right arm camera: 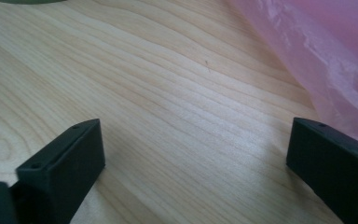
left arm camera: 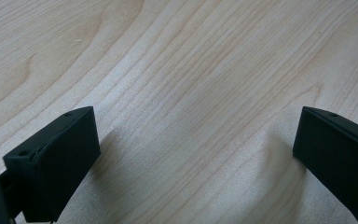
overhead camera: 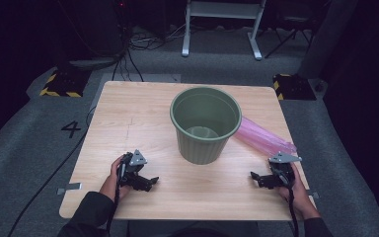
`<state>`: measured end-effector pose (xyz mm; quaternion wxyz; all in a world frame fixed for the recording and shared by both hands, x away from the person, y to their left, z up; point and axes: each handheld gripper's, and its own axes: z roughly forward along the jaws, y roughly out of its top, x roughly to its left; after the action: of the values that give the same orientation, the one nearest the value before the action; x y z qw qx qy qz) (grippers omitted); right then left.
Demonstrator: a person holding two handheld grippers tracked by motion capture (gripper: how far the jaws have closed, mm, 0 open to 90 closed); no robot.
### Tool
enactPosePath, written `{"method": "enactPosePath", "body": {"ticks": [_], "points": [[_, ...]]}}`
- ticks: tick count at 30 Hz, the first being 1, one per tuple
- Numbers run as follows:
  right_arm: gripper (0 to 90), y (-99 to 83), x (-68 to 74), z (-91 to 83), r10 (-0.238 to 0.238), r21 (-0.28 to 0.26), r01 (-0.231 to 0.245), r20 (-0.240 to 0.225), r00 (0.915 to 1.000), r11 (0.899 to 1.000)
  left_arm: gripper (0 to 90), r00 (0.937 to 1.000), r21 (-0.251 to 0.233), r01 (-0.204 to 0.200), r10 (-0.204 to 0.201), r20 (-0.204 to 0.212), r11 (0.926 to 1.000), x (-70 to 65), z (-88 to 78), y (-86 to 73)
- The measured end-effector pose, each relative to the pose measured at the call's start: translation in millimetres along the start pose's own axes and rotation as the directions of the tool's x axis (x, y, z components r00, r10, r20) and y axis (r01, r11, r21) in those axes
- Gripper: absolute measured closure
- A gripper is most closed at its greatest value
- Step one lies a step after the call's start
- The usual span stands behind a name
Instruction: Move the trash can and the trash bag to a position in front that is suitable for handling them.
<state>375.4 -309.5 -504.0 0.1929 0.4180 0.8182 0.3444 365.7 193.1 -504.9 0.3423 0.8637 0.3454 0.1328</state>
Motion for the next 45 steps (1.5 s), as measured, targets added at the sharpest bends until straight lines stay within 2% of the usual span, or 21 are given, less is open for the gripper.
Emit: {"method": "enactPosePath", "body": {"ticks": [5, 9, 12, 15, 16, 19, 23, 24, 25, 26, 29, 30, 32, 33, 37, 41, 43, 44, 45], "points": [[9.1, -0.6, 1.2, -1.2, -0.016, -0.010, 0.015, -0.005, 0.9999, 1.000, 0.4, 1.0000, -0.004, -0.003, 0.003, 0.000, 1.0000, -0.9, -0.4, -0.7], [8.6, -0.2, -1.7, -0.2, 0.011, -0.001, -0.011, -0.016, 0.9998, 1.000, 0.4, 1.0000, -0.004, -0.005, 0.005, 0.003, 1.0000, -1.7, -2.0, -2.4], [16.4, 1.0, 0.6, -0.9, -0.025, -0.015, 0.025, -0.026, 0.9994, 1.000, 0.4, 1.0000, -0.003, -0.002, 0.002, 0.002, 1.0000, -1.2, -3.5, -4.0], [16.4, 3.8, 2.7, -0.1, -0.042, -0.017, 0.042, -0.028, 0.9987, 0.999, 0.3, 1.0000, -0.001, 0.005, -0.005, -0.002, 1.0000, -1.1, -4.8, -5.3], [17.6, 6.9, 5.4, 0.7, -0.070, -0.020, 0.069, -0.039, 0.9968, 0.997, 0.2, 1.0000, -0.003, 0.002, -0.002, -0.001, 1.0000, -0.4, -4.5, -5.1], [18.3, 13.2, 9.3, 1.3, -0.092, -0.028, 0.091, -0.044, 0.9948, 0.995, 0.1, 1.0000, -0.002, 0.001, -0.001, 0.000, 1.0000, 0.4, -4.2, -4.7], [18.5, 22.4, 13.9, 0.8, -0.099, -0.053, 0.096, -0.047, 0.9940, 0.994, 0.1, 1.0000, 0.000, 0.003, -0.003, -0.001, 1.0000, 0.5, -4.3, -4.6], [19.3, 29.9, 19.1, 1.0, -0.114, -0.073, 0.110, -0.050, 0.9922, 0.991, 0.1, 1.0000, 0.000, 0.004, -0.004, -0.001, 1.0000, 0.5, -4.3, -4.6], [19.3, 29.9, 19.1, 1.0, -0.114, -0.073, 0.110, -0.050, 0.9922, 0.991, 0.1, 1.0000, 0.000, 0.004, -0.004, -0.001, 1.0000, 0.5, -4.3, -4.6], [20.5, 38.5, 25.4, 1.9, -0.127, -0.107, 0.121, -0.050, 0.9906, 0.987, 0.1, 1.0000, 0.000, 0.003, -0.003, -0.001, 1.0000, 0.6, -4.3, -4.6], [21.5, 47.3, 31.8, 5.1, -0.138, -0.121, 0.130, -0.062, 0.9885, 0.984, 0.1, 1.0000, -0.001, 0.003, -0.003, 0.000, 1.0000, 0.7, -4.2, -4.6], [22.8, 54.9, 36.6, 10.0, -0.141, -0.141, 0.129, -0.078, 0.9869, 0.982, 0.1, 1.0000, -0.001, 0.003, -0.003, 0.000, 1.0000, 0.7, -4.2, -4.6], [23.0, 58.3, 38.1, 13.0, -0.136, -0.150, 0.121, -0.092, 0.9864, 0.981, 0.1, 1.0000, 0.000, 0.003, -0.003, -0.001, 1.0000, 0.6, -4.3, -4.6], [23.4, 64.4, 41.8, 19.0, -0.134, -0.166, 0.113, -0.123, 0.9834, 0.980, 0.1, 1.0000, -0.001, 0.003, -0.003, 0.000, 1.0000, 0.7, -4.2, -4.7], [23.8, 72.6, 49.2, 26.3, -0.154, -0.174, 0.130, -0.131, 0.9792, 0.976, 0.1, 1.0000, -0.001, 0.003, -0.003, 0.000, 1.0000, 0.7, -4.2, -4.7], [22.2, 80.9, 63.7, 34.0, -0.180, -0.180, 0.154, -0.141, 0.9735, 0.972, 0.1, 1.0000, 0.000, 0.003, -0.003, -0.001, 1.0000, 0.7, -4.3, -4.6], [20.9, 82.1, 66.4, 34.5, -0.171, -0.187, 0.142, -0.150, 0.9737, 0.972, 0.1, 1.0000, -0.001, 0.006, -0.006, 0.001, 1.0000, 0.6, -4.0, -4.5], [19.3, 85.1, 72.4, 35.2, -0.158, -0.201, 0.128, -0.140, 0.9774, 0.971, 0.1, 1.0000, 0.000, 0.007, -0.007, -0.003, 1.0000, 0.6, -3.8, -4.2], [19.3, 85.1, 72.4, 35.2, -0.158, -0.201, 0.128, -0.140, 0.9774, 0.971, 0.1, 1.0000, 0.000, 0.007, -0.007, -0.003, 1.0000, 0.6, -3.8, -4.2]]}}
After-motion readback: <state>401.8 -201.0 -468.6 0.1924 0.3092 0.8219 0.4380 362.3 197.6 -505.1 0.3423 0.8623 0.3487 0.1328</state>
